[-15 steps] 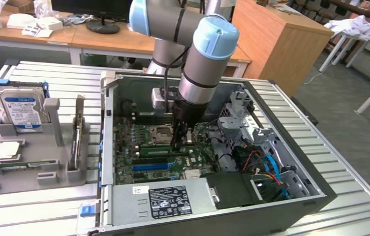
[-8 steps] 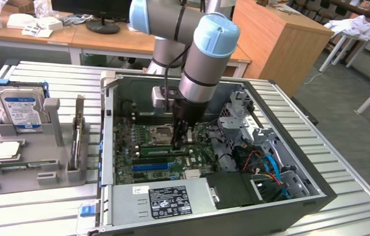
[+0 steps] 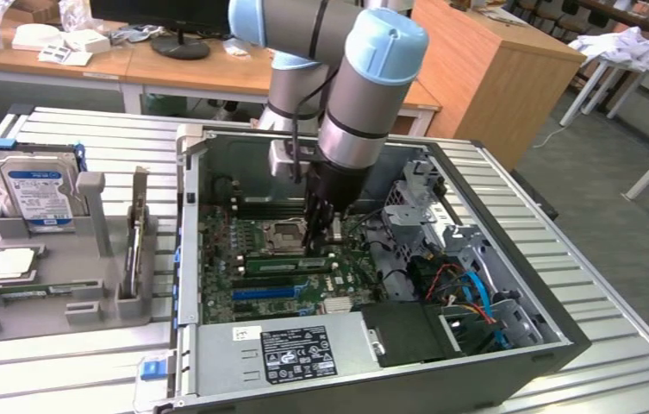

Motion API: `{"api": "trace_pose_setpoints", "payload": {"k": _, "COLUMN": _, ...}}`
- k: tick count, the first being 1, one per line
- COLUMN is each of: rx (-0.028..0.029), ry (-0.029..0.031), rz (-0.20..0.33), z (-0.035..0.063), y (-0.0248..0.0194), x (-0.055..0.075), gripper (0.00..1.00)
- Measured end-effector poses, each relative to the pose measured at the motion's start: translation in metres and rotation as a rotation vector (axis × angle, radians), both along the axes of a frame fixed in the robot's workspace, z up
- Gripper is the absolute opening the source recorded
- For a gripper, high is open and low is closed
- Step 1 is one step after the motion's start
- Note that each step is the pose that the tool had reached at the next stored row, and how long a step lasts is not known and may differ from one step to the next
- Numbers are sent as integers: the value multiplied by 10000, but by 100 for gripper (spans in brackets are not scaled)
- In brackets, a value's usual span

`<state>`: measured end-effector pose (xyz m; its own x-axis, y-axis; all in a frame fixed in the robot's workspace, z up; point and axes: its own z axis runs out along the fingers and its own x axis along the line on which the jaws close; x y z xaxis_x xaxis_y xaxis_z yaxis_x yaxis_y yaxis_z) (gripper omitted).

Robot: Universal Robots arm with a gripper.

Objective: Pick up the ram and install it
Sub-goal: 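Insert the ram into the slot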

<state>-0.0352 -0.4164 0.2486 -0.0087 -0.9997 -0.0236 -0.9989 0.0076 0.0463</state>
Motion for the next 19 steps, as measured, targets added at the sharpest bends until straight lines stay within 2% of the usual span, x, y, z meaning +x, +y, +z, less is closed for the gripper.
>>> {"api": "trace_pose_setpoints", "payload": {"k": 8, "rx": 0, "ry": 0, "rz": 0, "z": 228, "y": 0, "x": 17, "gripper": 25}}
{"api": "trace_pose_setpoints", "payload": {"k": 19, "rx": 0, "ry": 0, "rz": -1, "z": 590, "y": 0, "x": 43, "gripper": 25}}
